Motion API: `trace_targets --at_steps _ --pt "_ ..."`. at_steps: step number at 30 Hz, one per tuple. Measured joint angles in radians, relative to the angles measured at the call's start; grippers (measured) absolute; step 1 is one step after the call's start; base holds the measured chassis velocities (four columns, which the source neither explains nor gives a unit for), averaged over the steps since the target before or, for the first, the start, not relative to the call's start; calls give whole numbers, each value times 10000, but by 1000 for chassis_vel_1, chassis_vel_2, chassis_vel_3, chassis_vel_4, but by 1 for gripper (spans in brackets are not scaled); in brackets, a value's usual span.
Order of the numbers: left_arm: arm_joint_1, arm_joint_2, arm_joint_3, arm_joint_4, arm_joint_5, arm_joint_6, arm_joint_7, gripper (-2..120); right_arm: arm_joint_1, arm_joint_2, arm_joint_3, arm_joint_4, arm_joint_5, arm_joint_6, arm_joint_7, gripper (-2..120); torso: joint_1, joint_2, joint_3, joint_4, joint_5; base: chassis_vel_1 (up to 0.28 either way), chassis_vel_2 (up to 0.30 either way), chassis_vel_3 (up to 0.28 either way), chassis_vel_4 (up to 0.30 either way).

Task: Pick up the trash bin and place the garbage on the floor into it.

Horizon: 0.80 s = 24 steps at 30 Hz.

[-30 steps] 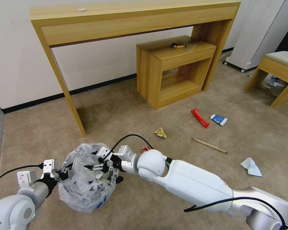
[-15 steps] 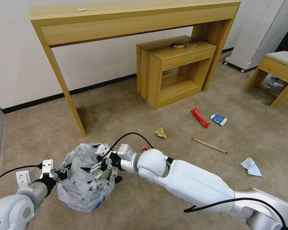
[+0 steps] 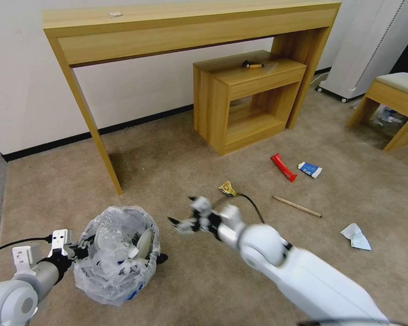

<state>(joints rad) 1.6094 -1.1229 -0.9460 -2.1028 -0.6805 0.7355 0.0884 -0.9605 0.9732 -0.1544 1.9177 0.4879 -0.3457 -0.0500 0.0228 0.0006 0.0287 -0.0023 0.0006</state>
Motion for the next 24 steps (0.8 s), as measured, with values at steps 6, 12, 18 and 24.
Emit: trace_targets --at_steps 6,12,18,24 --pt "118 64 6 -112 50 0 134 0 -3142 81 3001 379 -1087 546 -242 100 0 1 0 2 -1 0 0 0 0" --pt "178 2 49 -189 134 0 188 0 -4449 216 4257 385 -1676 865 -320 100 0 0 -1 3 -2 0 0 0 0" --pt "238 -62 122 -233 258 0 198 0 -5845 359 5698 501 -1448 702 -182 100 -1 0 -1 1 -1 0 0 0 0" --pt "257 -97 153 -262 334 0 151 0 -6483 -66 6441 11 -1078 657 -852 100 0 1 1 4 -3 0 0 0 0"
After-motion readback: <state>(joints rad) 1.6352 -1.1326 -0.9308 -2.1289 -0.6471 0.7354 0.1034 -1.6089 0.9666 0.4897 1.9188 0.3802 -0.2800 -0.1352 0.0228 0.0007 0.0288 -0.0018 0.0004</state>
